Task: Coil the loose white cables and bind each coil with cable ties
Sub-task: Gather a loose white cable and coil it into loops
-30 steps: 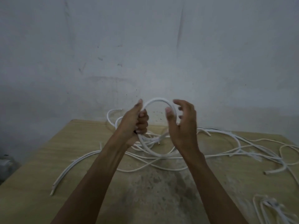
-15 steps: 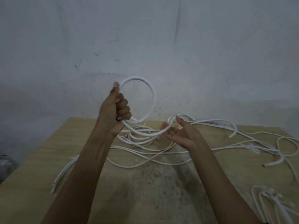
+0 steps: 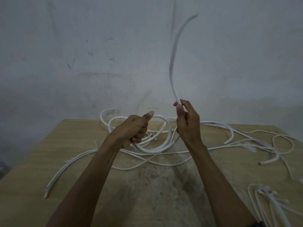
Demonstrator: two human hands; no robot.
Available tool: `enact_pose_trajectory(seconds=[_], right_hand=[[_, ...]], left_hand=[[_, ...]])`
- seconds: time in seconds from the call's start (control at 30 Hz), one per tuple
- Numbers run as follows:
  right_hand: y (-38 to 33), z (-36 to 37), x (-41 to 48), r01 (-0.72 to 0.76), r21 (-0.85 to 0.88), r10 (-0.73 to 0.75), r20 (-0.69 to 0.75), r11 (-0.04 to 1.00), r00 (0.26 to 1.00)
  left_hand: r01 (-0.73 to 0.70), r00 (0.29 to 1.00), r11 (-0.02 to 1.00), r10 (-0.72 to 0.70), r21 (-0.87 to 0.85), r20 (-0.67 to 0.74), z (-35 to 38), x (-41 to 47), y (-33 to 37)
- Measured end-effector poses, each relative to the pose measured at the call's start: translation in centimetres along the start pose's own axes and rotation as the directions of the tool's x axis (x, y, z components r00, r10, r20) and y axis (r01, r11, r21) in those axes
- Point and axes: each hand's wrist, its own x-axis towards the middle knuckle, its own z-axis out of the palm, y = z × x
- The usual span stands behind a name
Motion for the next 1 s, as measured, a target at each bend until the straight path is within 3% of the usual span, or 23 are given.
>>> enact_pose_trajectory(seconds=[0.13,0.23,0.3,0.47,0.63,0.7,0.83,0.93,1.0], right_hand=[[-1.7,0.7,-0.6,0.151,-0.148,-0.134,0.119,0.977,0.984],[-2.1,0.9,-0.3,0.079,-0.083,-0.061,0.197,0.993,0.978],[-2.2,0.8,-0.2,0.063,0.006,-0.062,0.255,0.998,0.965],[-2.0,0.8,-0.1,0.065,0.023,-0.069,0.359,0.998,0.931],[-1.7,0.8,-0.2,0.043,0.013,-0.044,0.445,0.999,0.894],[-2.0,1.2,-0.3,0.021,0.005,-0.021,0.384,1.0,0.923],[-2.3,2.7,-1.1,0.068,-0.082,-0.064,0.05,0.994,0.997],[-2.2,4.0,-1.9,0.069,-0.194,-0.075,-0.027,0.979,0.997],[-2.3,3.6,-1.6,-0.034,-0.166,0.025,-0.053,0.985,0.998]], left_hand=[[0.125,0.991,0.987,-0.119,-0.102,0.064,0.0,0.4,-0.4],[0.181,0.977,0.944,-0.141,-0.277,0.159,0.0,0.6,-0.5],[0.209,0.963,0.897,-0.12,-0.389,0.242,-0.1,0.7,-0.4],[0.303,0.884,0.795,-0.028,-0.526,0.467,-0.3,0.9,-1.1],[0.334,0.79,0.787,0.067,-0.519,0.61,-1.0,0.5,-1.5],[0.311,0.78,0.79,0.105,-0.528,0.616,-1.3,0.4,-1.3],[0.277,0.789,0.752,0.177,-0.598,0.588,-1.1,0.6,-1.0],[0.253,0.791,0.733,0.219,-0.631,0.572,-0.4,0.4,-1.1],[0.231,0.791,0.732,0.242,-0.641,0.562,-0.2,0.4,-1.2]])
